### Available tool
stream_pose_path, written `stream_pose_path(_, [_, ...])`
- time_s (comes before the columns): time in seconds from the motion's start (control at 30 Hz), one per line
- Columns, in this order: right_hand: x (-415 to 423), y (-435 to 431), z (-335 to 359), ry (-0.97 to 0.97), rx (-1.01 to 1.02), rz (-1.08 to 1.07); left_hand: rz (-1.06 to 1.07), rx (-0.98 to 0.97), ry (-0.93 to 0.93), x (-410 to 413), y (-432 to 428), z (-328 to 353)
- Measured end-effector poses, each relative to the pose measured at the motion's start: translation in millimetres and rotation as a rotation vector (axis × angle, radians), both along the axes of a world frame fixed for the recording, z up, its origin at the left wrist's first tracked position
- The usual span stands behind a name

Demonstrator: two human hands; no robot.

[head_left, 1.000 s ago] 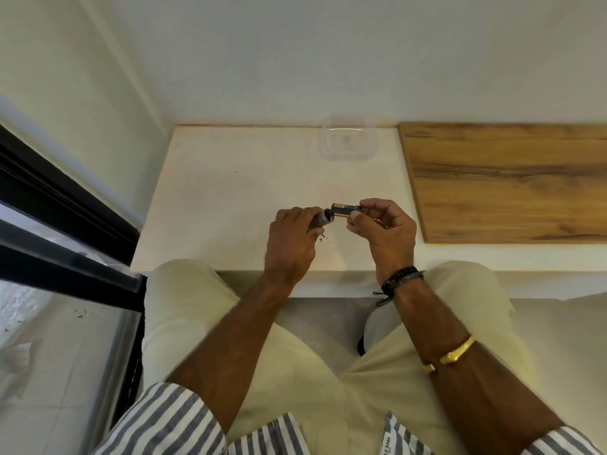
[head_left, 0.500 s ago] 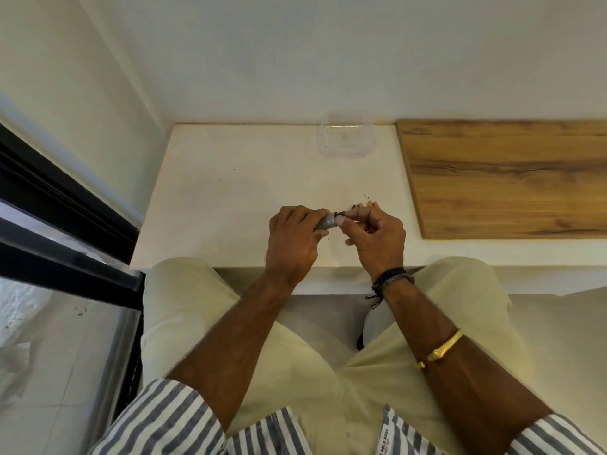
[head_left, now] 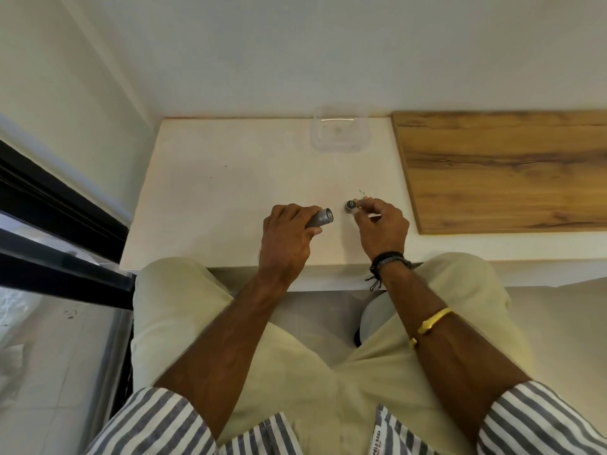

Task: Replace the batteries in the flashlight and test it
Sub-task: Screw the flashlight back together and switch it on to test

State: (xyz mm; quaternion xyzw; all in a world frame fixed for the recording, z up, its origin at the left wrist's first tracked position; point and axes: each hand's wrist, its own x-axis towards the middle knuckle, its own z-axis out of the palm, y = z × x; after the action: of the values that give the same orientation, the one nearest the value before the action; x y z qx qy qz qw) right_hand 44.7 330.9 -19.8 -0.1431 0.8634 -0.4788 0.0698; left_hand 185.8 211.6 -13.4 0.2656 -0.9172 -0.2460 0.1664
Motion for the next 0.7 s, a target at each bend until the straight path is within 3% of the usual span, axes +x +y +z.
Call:
stream_pose_path(0.2, [-12.7,-14.1,-15.6,0.163,0.342,0.122,-0.006,-0.002,0.011,2.5,-2.0,-3.7])
stream_pose_path(0.4, [-17.9,-18.8,-22.0,0.224,0.467,0.157,-0.009,0.013,0.005,-2.0,-4.0,-5.2])
stream_pose_path(0.57, [-15.2,-19.9,-20.4,0.229,0.417,0.147,-0.024,0.015,-0.008,-3.6,-3.1,-5.2])
stream_pose_path(0.7, [-7.3,-19.8,-7.9,0.201,0.133,0.147,-0.007,0.049,-0.008,-4.2,-3.7,-2.8])
